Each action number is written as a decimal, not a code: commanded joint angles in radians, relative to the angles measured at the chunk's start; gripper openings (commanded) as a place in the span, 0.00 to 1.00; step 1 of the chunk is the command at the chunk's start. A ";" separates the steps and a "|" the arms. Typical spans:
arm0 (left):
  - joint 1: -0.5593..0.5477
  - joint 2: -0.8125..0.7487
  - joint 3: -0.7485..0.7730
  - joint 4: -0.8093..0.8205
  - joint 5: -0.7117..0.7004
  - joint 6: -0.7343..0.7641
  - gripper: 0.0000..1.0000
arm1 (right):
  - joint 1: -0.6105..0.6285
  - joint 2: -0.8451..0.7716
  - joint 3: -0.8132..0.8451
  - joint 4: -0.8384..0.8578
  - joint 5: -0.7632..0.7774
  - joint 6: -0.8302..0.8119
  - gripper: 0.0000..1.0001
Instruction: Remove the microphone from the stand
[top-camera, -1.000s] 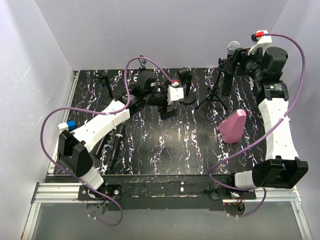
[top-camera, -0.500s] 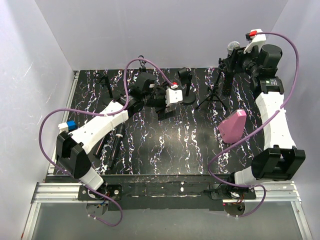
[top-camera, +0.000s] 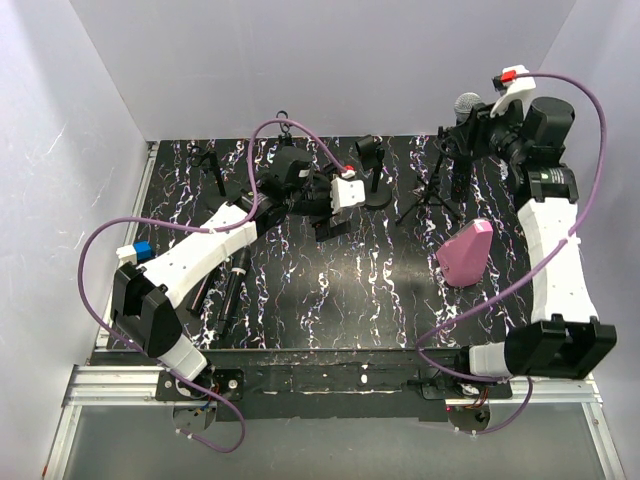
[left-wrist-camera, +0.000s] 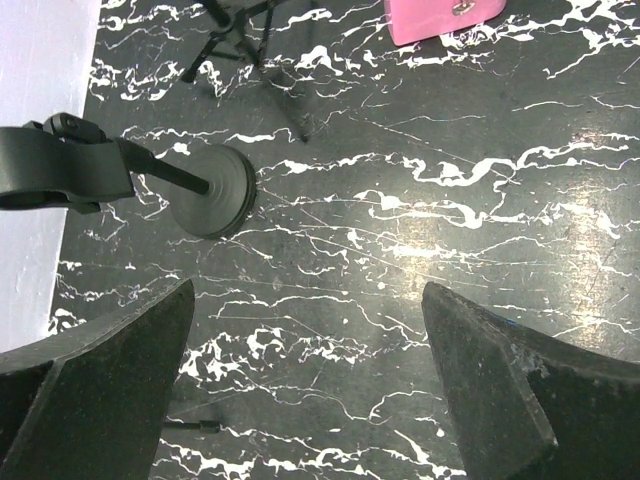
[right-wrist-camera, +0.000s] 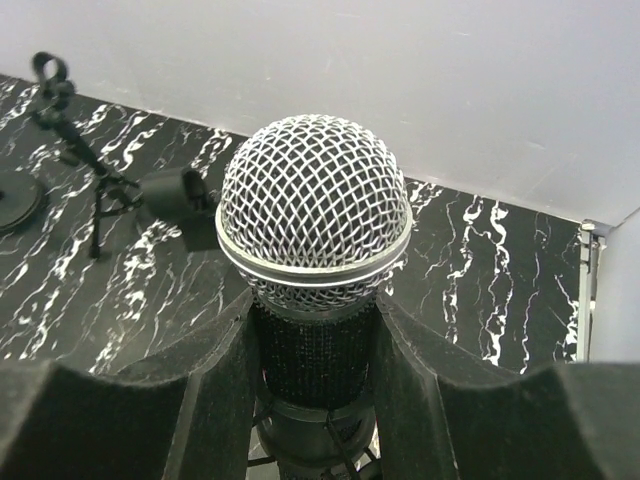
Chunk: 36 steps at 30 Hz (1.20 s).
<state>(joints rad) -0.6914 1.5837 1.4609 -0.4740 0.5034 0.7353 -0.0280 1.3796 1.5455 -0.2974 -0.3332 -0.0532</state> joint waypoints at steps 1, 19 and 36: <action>-0.005 -0.062 -0.008 0.044 -0.032 -0.060 0.98 | -0.001 -0.152 -0.028 0.049 -0.113 -0.002 0.01; 0.001 -0.105 0.174 0.051 0.003 -0.300 0.98 | 0.100 -0.284 -0.214 0.270 -0.625 0.211 0.01; 0.016 -0.097 0.231 0.090 0.280 -0.473 0.98 | 0.273 -0.258 -0.272 0.089 -0.642 -0.003 0.36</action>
<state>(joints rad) -0.6773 1.4891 1.6604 -0.4328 0.6365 0.3218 0.2424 1.1427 1.2808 -0.1883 -0.9939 0.0048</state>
